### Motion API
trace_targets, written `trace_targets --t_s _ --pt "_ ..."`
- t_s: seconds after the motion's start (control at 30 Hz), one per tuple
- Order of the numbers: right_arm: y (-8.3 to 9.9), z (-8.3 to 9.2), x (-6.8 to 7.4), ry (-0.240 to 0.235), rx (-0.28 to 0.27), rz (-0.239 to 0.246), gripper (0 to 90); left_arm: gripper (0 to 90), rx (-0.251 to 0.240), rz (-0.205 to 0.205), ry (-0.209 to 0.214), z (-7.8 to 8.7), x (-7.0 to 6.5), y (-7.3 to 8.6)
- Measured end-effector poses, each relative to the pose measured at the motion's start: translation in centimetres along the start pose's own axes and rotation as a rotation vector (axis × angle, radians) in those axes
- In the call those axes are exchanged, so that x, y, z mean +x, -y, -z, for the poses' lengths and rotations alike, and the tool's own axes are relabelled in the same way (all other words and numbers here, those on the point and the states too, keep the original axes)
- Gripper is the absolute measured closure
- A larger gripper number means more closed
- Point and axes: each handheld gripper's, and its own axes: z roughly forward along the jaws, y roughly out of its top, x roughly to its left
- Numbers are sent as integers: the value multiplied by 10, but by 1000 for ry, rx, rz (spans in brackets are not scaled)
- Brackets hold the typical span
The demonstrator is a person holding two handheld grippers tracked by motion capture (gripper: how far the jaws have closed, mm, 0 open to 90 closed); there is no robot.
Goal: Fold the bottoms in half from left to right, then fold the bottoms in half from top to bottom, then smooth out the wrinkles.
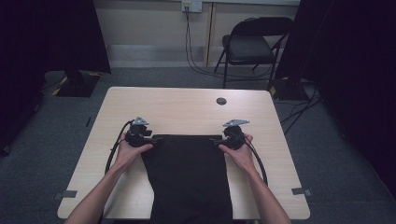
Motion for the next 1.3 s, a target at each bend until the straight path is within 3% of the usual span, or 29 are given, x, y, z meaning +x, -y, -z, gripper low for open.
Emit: trace_targets --t_s 0.2,0.37,0.47,0.57,0.67,0.8,0.97,1.03,1.17,1.2,1.27,1.3 --pt "5 -15 1 -25 18 13 207 276 36 8 5 -11 5 -3" --pt "5 -15 4 -31 22 44 225 258 22 7 6 -11 4 1" --pt "5 -15 11 -43 26 89 330 269 13 -31 -13 -11 -1 4" --pt "5 -14 14 -61 27 95 453 496 14 -52 38 -9 -6 3" --pt "4 -13 15 -77 24 97 549 573 4 -39 58 -8 -7 5" --pt "4 -14 18 -121 23 85 747 781 -4 -30 117 -8 -9 7" --pt "4 -14 20 -140 26 83 829 817 4 -18 128 -6 -8 8" --pt "4 -14 20 -141 24 81 840 794 13 -20 125 -5 -7 7" --pt "4 -13 20 -139 25 80 843 419 32 7 110 2 -3 7" --pt "4 -13 21 -137 26 83 843 379 35 3 121 4 -3 7" --pt "4 -13 21 -135 29 86 844 332 68 -33 88 6 -7 8" --pt "4 -13 21 -135 29 85 844 303 79 -32 110 5 -8 9"
